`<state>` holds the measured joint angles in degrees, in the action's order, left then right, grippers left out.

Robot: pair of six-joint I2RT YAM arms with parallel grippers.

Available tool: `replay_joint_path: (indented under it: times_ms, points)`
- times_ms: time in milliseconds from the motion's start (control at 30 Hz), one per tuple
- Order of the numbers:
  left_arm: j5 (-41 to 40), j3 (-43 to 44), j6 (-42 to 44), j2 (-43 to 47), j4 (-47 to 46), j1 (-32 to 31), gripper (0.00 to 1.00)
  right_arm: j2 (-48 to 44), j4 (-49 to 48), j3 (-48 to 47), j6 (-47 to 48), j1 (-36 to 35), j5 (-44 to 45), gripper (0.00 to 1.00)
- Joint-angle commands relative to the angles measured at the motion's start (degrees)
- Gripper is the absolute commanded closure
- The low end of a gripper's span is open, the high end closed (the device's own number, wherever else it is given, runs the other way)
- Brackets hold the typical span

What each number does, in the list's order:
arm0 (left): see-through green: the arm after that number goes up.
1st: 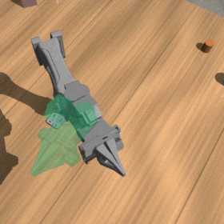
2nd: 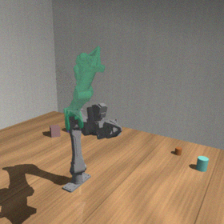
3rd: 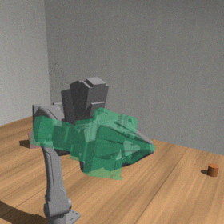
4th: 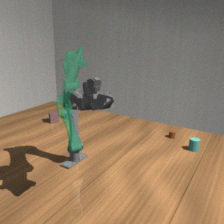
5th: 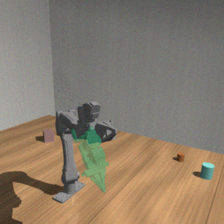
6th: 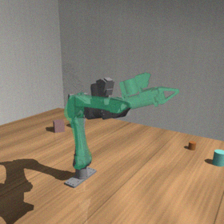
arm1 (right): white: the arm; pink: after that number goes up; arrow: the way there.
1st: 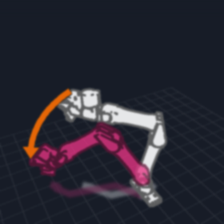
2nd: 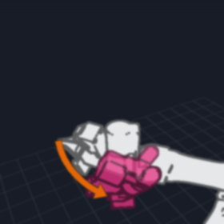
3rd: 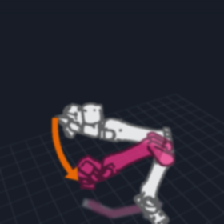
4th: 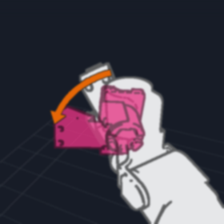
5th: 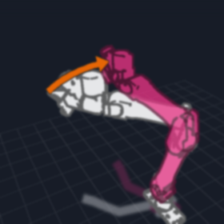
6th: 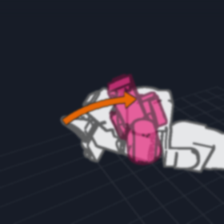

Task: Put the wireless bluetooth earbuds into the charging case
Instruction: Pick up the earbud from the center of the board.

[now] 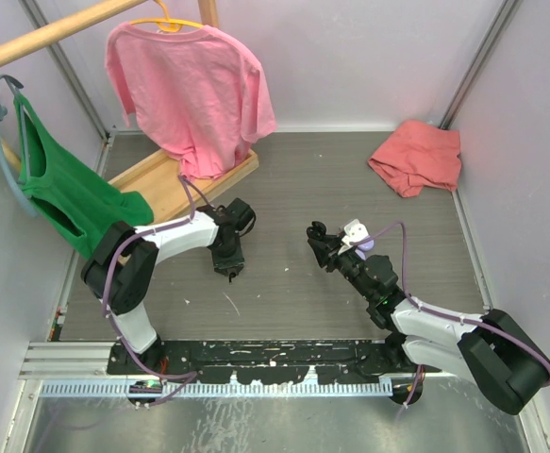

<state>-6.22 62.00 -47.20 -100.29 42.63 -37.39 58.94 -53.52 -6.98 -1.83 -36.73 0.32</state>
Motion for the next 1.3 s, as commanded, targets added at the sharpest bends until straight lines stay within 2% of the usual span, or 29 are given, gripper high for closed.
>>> replay_joint_path:
  times_ms: [0,533,967,1267]
  points:
    - [-0.6,-2.0,-0.2,-2.2,-1.7,-0.1,0.68,0.3,-2.8,-2.6,-0.3,0.1,-0.4,0.99]
    - [-0.6,0.8,2.4,-3.4,1.8,-1.5,0.68,0.2,-2.7,-2.6,-0.2,0.1,-0.5,0.99]
    - [-0.1,1.4,2.8,-3.8,2.4,-1.8,0.81,0.4,-2.7,-2.6,-0.3,0.1,-0.6,0.99]
    - [-1.5,1.1,2.3,0.1,1.1,-1.8,0.89,0.5,-3.0,-2.6,-0.3,0.1,-1.5,0.99]
